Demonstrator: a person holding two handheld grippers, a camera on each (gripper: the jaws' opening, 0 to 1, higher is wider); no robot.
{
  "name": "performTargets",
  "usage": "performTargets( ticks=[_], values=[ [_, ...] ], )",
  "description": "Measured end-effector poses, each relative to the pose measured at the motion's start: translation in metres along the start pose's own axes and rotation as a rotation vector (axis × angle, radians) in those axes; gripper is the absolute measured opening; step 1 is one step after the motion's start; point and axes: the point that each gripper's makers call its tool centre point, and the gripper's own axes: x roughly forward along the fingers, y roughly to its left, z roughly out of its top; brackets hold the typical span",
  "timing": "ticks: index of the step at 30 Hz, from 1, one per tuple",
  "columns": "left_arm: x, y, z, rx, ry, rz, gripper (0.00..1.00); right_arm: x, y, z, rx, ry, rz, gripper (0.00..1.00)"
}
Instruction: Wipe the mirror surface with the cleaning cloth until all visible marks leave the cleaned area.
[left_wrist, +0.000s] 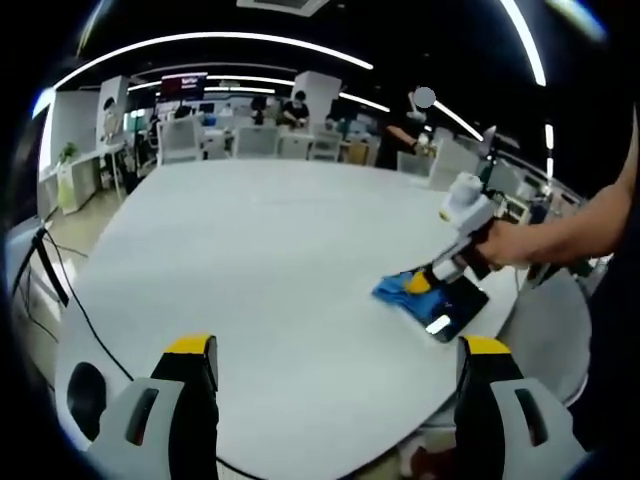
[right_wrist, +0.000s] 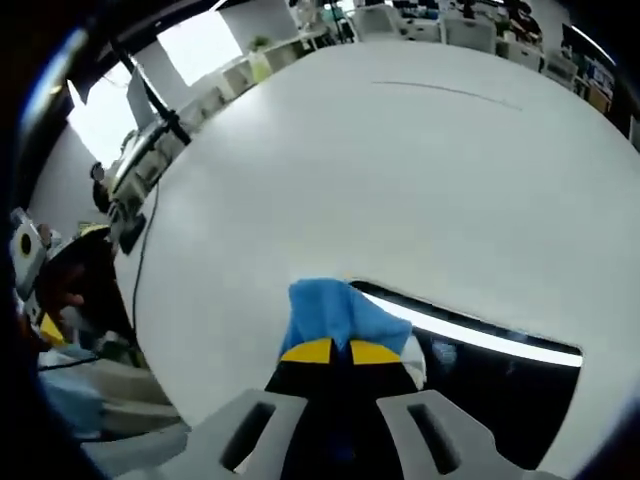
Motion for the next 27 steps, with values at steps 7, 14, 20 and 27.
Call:
performTargets(
  ticks=[7, 14, 20, 27],
  values=[
    [0.003, -0.003, 0.002, -0.003, -0.002, -0.004, 1.0, 0.008, -0.003, 0.019, -0.039, 0.025, -0.027, 0.0],
    [0.004, -0.003, 0.003, -0.008, -0.008, -0.002, 1.0, 0.008, -0.004, 0.017, -0.109, 0.032, -0.025, 0.0],
    [0.003, -0.003, 0.004, -0.002, -0.01, 0.001, 1.0, 0.003, -0.014, 0.014, -0.092, 0.037, -0.024, 0.0],
    [0.002, -0.005, 0.004, -0.003, -0.011, 0.004, 1.0, -0.006, -0.037, 0.006, -0.072, 0.036, -0.043, 0.0]
  ],
)
